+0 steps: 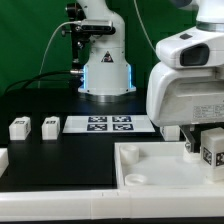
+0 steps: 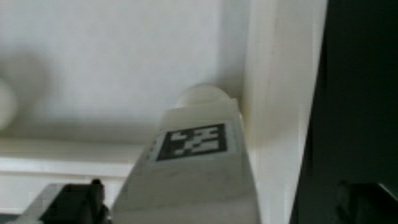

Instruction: Assemble one leg

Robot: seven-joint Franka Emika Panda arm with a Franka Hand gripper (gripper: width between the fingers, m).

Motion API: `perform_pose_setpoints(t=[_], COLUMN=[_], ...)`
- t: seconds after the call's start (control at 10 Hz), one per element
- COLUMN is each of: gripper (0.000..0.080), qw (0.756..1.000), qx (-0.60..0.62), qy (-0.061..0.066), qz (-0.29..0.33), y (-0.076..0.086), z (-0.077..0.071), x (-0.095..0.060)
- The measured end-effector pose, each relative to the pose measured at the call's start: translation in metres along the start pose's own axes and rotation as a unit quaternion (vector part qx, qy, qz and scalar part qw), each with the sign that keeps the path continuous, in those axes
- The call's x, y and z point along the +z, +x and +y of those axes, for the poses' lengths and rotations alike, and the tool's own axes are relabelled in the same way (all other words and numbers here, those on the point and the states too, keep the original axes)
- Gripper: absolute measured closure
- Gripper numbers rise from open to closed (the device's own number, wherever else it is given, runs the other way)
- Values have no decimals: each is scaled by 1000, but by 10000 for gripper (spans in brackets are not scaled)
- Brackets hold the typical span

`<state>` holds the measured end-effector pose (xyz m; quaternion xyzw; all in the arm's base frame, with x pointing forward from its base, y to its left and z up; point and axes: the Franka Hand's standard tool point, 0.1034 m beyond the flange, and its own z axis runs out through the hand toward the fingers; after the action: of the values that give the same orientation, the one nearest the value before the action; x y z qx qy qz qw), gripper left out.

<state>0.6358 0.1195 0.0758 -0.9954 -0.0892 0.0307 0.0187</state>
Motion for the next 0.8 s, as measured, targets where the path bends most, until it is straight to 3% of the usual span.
perform_pose_setpoints(t=[0.4, 0.5, 0.6, 0.7, 0.8], gripper=[181, 361, 361, 510, 509], qw=[1000, 1000, 1000, 1000, 1000], qx=[-12, -12, -12, -12, -8], qy=[-1, -1, -1, -1, -1], qz=[0, 0, 0, 0, 0], y=[0, 0, 0, 0, 0], z=[0, 0, 0, 0, 0], x=[0, 0, 0, 0, 0])
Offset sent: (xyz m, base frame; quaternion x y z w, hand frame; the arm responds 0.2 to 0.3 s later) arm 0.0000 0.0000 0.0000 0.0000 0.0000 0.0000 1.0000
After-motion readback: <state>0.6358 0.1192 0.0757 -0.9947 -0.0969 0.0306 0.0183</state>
